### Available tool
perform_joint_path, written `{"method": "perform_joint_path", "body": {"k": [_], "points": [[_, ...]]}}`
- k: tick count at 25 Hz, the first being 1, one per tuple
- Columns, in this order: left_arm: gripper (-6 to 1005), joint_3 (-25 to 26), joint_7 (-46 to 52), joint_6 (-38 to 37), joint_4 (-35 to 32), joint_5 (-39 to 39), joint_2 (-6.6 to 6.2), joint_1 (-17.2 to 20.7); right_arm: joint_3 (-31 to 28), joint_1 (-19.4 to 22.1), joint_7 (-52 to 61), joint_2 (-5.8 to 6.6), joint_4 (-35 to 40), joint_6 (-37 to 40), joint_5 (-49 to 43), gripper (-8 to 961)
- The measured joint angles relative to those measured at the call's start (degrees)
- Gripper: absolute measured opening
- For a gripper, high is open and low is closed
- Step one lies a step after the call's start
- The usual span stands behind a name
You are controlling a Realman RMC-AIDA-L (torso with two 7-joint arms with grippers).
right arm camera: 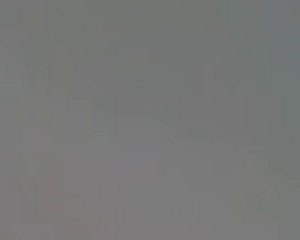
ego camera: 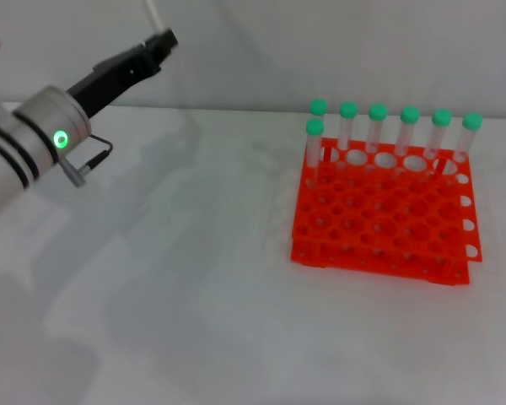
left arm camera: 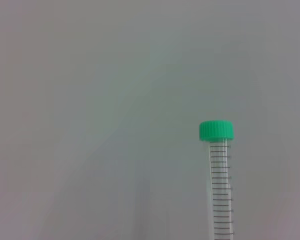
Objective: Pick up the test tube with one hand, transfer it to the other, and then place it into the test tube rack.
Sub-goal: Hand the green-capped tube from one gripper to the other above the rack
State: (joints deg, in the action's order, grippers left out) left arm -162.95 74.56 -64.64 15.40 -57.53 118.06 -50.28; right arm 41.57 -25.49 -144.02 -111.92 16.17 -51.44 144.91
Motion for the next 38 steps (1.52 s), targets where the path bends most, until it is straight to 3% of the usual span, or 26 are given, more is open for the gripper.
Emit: {"method": "perform_joint_path", "body": {"k": [3, 8, 12, 13, 21, 27, 33, 38], "points": [[191, 0.05, -18.60, -5.75, -8.30, -11.61, 1.02, 3.86, 0.16, -0.38, 2.34, 0.83, 0.05, 1.85, -0.23, 856], [192, 0.32, -39.48, -8.12, -19.52, -13.10, 1.35, 4.65, 0.73, -0.05, 8.47, 2.12, 0.85, -0.01, -2.14, 856], [193, 0.16, -50.63, -3.05, -26.03, -8.16, 1.58, 1.94, 0.79, 2.16, 18.17, 3.80, 4.49, -7.82, -9.95, 856], [193, 0.25, -52.59, -0.81, -27.41, -6.72, 1.64, 0.94, 0.79, 3.05, 22.21, 4.83, 6.69, -12.34, -14.62, 856], [194, 0.52, -63.13, 13.10, -34.67, 0.21, 2.56, -5.49, 0.80, 2.44, 33.16, 8.26, 14.54, -34.53, -33.70, 856], [195, 0.48, -67.87, 14.16, -37.47, 0.78, 2.61, -6.64, 0.79, -0.99, 37.92, 7.65, 16.89, -40.42, -41.73, 856], [195, 0.62, -67.99, 14.29, -37.89, 2.00, 2.62, -6.51, 0.75, -3.62, 38.09, 5.02, 16.35, -37.85, -43.36, 856], [196, 0.62, -67.89, 14.32, -38.01, 2.04, 2.62, -6.30, 0.77, -5.26, 38.26, 3.98, 15.69, -37.51, -43.87, 856]]}}
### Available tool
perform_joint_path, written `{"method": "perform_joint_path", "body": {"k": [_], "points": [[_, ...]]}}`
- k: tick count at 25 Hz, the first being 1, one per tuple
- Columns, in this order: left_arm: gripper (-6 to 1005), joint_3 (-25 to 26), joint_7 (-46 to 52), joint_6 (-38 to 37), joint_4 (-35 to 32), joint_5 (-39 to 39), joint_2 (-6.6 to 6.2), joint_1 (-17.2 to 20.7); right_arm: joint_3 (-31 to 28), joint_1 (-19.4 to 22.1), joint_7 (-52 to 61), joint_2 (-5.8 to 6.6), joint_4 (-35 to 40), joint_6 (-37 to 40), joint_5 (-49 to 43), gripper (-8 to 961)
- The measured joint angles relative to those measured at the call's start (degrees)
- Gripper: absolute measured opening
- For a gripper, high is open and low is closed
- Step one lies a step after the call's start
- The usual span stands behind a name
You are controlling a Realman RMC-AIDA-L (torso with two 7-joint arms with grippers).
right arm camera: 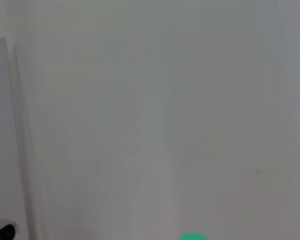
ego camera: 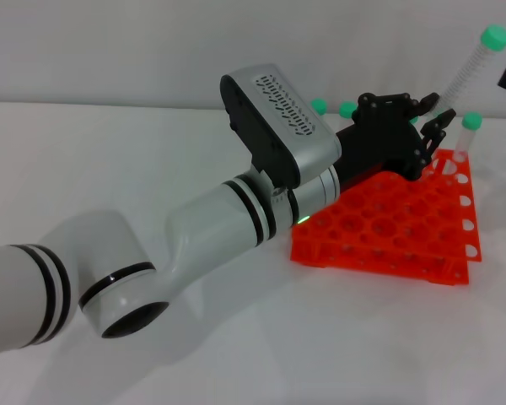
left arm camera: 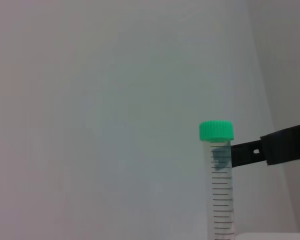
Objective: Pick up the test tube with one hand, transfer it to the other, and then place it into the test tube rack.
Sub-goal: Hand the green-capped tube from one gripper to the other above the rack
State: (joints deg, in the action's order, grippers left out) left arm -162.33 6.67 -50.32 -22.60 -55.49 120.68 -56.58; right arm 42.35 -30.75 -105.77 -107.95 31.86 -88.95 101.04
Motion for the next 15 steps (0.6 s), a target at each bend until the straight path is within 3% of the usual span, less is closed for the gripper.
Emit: {"method": "perform_joint_path", "body": {"k": [15], "points": [[198, -0.27, -0.20, -0.21, -0.60, 0.12, 0.08, 0.25, 1.42, -2.66, 1.63, -2.46, -0.11, -0.25, -0.36, 856]]}}
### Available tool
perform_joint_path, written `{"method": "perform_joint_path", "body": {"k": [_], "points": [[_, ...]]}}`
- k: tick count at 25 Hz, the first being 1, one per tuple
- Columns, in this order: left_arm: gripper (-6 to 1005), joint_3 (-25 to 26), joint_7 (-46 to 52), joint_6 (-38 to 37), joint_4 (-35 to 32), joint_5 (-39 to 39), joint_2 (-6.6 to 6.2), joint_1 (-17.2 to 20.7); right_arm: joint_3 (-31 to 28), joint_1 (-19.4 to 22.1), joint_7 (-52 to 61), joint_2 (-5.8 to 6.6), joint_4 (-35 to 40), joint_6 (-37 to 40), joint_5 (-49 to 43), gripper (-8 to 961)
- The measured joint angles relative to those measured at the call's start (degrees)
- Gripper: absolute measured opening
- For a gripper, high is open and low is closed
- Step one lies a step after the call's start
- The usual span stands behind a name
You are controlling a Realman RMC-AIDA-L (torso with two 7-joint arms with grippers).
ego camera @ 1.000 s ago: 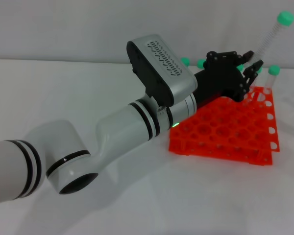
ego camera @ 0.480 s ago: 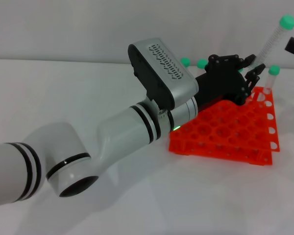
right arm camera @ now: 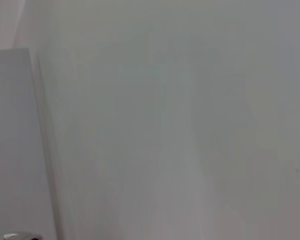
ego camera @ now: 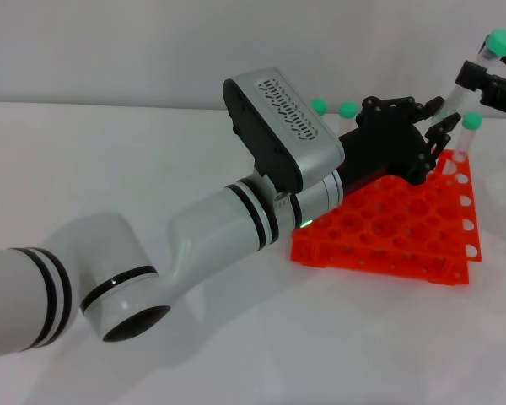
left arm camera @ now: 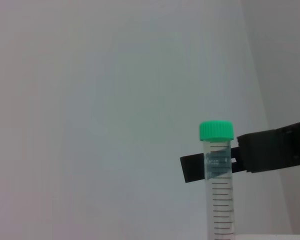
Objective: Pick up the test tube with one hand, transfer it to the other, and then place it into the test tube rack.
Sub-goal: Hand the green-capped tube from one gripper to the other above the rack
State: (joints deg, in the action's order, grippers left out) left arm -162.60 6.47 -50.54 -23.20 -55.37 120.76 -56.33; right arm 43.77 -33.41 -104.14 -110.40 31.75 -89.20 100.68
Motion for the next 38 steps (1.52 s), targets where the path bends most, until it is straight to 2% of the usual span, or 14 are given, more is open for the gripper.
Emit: {"method": "perform_joint_path", "body": {"k": [3, 8, 11, 22, 38], "points": [[198, -0.01, -0.01, -0.01, 0.00, 0.00, 0.00, 0.00, -0.07, -0.09, -0.39, -0.14, 0.00, 0.05, 0.00, 856], [199, -0.06, -0.04, 0.06, -0.01, 0.00, 0.00, 0.03, -0.60, 0.12, -0.99, -0.22, 0.01, 0.07, 0.60, 728], [199, 0.07, -0.05, 0.02, 0.00, 0.00, -0.02, 0.51, -0.69, 0.26, -1.42, -0.41, 0.03, 0.17, 1.08, 498], [201, 0.27, -0.06, -0.08, 0.09, -0.01, -0.08, 0.70, -0.27, -0.05, -1.51, -0.22, 0.07, 0.35, 0.76, 270], [203, 0.31, -1.96, 0.34, 0.40, -0.01, -0.09, 0.58, -0.71, 0.27, -1.50, 0.00, 0.31, 0.20, 0.74, 245]]}}
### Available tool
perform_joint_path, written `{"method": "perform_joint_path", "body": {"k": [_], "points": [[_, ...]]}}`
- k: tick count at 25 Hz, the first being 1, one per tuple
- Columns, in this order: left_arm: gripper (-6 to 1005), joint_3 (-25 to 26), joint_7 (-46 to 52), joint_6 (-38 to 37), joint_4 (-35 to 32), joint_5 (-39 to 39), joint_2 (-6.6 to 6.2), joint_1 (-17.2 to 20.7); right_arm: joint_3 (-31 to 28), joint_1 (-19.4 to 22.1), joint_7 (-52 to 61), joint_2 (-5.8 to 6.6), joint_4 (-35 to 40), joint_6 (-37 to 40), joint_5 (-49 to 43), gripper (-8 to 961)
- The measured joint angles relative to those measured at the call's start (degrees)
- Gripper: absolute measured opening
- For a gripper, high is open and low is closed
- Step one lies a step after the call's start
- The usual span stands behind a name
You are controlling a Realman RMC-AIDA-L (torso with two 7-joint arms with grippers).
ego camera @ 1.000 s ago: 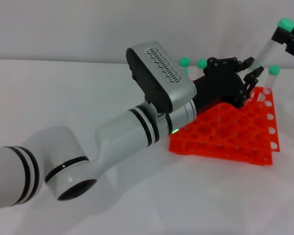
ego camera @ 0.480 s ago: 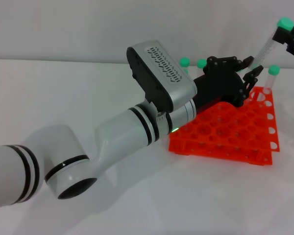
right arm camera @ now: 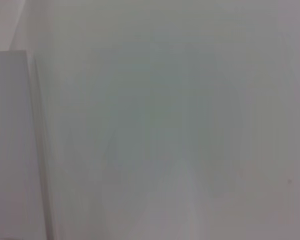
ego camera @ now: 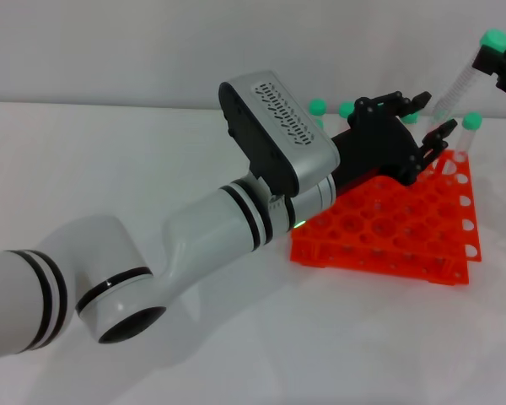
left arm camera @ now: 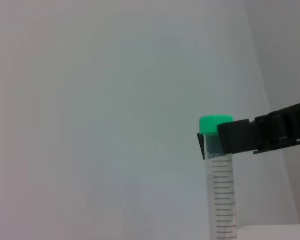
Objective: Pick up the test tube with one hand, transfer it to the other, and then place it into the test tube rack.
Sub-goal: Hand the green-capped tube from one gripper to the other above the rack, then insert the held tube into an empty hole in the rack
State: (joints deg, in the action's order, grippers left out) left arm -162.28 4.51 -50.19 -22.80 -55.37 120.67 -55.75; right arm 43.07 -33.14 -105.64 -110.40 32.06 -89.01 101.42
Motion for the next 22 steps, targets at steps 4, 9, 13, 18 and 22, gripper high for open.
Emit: {"method": "perform_joint_path", "body": {"k": [4, 9, 13, 18, 22], "points": [[419, 0.04, -0.71, 0.01, 0.35, 0.00, 0.01, 0.17, 0.00, 0.11, 0.00, 0.02, 0.04, -0.01, 0.32, 245], [652, 0.15, -5.49, -0.19, 0.55, -0.57, 0.07, 2.40, 0.00, 0.08, -1.64, -0.33, 0.33, 2.79, 0.36, 245], [798, 2.43, -8.54, -2.58, 0.05, -0.64, 0.09, 6.99, 0.52, -0.57, -2.66, -0.90, 0.64, 8.54, 0.11, 245], [877, 6.37, -8.72, -13.52, -2.23, -0.63, -0.31, 16.93, 2.19, -2.16, -4.52, -1.30, 0.97, 9.91, -0.11, 245], [886, 11.93, -8.38, -25.85, -2.53, -0.78, -0.52, 27.87, 7.10, -3.87, -5.89, -2.47, 1.67, 12.54, -0.15, 245]]}}
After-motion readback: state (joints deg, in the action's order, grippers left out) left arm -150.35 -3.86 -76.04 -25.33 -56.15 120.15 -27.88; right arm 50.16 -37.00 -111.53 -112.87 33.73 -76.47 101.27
